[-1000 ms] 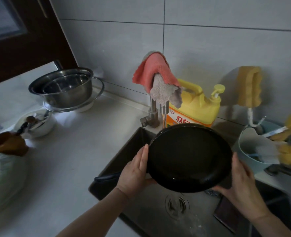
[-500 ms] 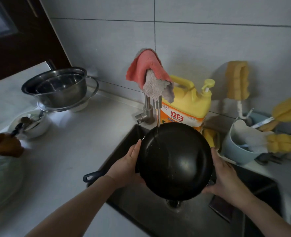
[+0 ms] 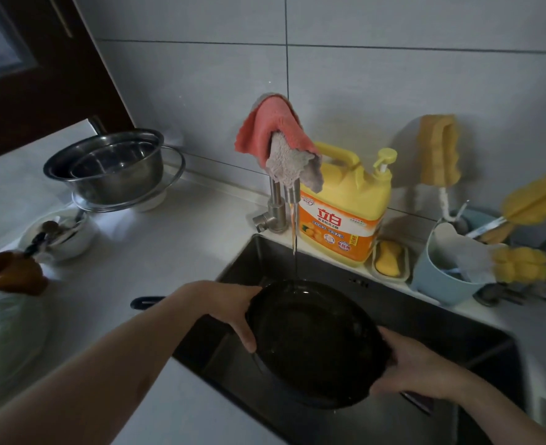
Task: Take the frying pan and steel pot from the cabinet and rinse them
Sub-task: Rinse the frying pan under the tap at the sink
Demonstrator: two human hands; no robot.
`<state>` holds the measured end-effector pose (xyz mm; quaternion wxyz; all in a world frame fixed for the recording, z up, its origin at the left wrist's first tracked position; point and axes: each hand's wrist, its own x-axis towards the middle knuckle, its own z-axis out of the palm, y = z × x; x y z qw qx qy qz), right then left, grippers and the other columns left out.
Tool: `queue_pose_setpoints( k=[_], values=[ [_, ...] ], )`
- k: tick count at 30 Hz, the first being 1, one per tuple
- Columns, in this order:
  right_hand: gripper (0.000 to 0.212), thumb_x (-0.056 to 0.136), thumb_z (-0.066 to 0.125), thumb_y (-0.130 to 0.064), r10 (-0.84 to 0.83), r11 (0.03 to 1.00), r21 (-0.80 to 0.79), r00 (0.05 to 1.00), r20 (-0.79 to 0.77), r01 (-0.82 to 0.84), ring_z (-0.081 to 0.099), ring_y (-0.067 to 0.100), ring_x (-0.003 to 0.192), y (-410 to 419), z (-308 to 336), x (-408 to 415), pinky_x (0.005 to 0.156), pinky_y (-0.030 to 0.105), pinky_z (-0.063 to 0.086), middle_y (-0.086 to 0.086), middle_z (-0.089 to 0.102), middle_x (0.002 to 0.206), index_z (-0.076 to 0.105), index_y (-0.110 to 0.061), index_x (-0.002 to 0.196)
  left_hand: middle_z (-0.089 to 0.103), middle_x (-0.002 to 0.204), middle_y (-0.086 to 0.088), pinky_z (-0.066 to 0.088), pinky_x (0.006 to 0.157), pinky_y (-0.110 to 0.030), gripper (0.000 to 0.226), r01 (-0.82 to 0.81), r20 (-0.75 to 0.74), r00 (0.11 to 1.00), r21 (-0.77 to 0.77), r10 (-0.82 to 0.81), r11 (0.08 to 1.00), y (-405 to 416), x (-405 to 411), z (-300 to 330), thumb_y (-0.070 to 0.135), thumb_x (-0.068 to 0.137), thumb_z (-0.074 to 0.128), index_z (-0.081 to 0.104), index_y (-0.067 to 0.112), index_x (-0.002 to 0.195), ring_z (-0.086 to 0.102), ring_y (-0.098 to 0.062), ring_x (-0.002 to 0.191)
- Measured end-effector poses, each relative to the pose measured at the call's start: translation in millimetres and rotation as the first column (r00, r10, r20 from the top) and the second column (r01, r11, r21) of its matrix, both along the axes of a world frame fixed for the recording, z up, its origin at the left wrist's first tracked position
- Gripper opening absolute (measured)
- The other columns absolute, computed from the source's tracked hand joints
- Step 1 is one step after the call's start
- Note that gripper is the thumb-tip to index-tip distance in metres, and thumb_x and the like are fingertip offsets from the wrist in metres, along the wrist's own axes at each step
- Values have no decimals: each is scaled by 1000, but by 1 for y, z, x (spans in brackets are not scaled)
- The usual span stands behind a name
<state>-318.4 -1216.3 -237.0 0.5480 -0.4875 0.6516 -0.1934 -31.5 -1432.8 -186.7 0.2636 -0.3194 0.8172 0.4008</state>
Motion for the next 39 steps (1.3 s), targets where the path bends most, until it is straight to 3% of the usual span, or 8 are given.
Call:
queue_pose_setpoints(
  k=[6,11,16,19,23,26,35,39],
  values=[
    [126,30,101,-37,-168,976,-116,976,142,185,57,-3,116,8,-56,58,100,28,50,-18,55,133,32,-50,134,50,134,9,43,106,-40,107,102,92,991,-56,-96,993,-21,0,26,38,47,93,36,32,137,46,-19,127],
    [135,38,99,-29,-329,893,-276,934,138,355,47,-19,112,4,-66,93,86,4,41,-29,48,130,12,-61,137,26,148,2,36,109,-41,137,182,125,982,-374,-145,910,-25,10,33,46,49,90,-3,36,149,35,-23,133],
    [151,39,93,-60,-398,833,-432,917,-33,346,32,-4,138,-6,-58,74,117,40,31,-18,34,151,0,-35,155,13,154,6,38,107,-37,144,42,-123,983,-557,-133,829,-12,22,19,50,54,86,-25,35,146,39,-17,129],
    [150,41,92,-61,-357,826,-511,922,-149,237,27,5,144,-12,-29,43,118,43,30,-12,29,154,-2,-38,155,10,155,9,40,106,-39,146,-152,-285,958,-531,-7,834,2,22,3,51,50,86,-25,39,145,39,-16,130],
    [144,40,84,-73,-198,853,-522,928,-315,4,20,-17,135,-19,37,4,111,10,23,-39,22,143,-12,-57,146,13,153,12,36,109,-33,149,-311,-452,884,-386,116,868,20,11,-21,51,46,89,-20,37,147,30,-8,132],
    [142,39,92,-61,-97,903,-424,922,-375,-77,36,-5,132,-23,64,-19,112,24,34,-23,39,143,6,-49,150,15,152,12,26,110,-22,146,-315,-445,873,-199,201,928,27,2,-32,44,49,90,-16,38,149,24,-4,133],
    [117,39,98,-44,-79,984,-162,996,-36,72,51,1,125,2,25,-8,108,39,44,-24,56,132,37,-50,139,38,135,30,31,112,-28,105,4,-178,984,-5,-5,1000,1,6,5,31,59,89,25,42,142,36,-2,129],
    [122,46,99,-30,-210,960,-183,977,33,212,51,-6,112,4,-11,34,84,6,45,-28,49,127,26,-48,142,41,136,17,40,109,-37,115,30,-100,994,-128,-43,991,-17,19,14,52,44,89,25,42,138,40,-13,129]
  ],
)
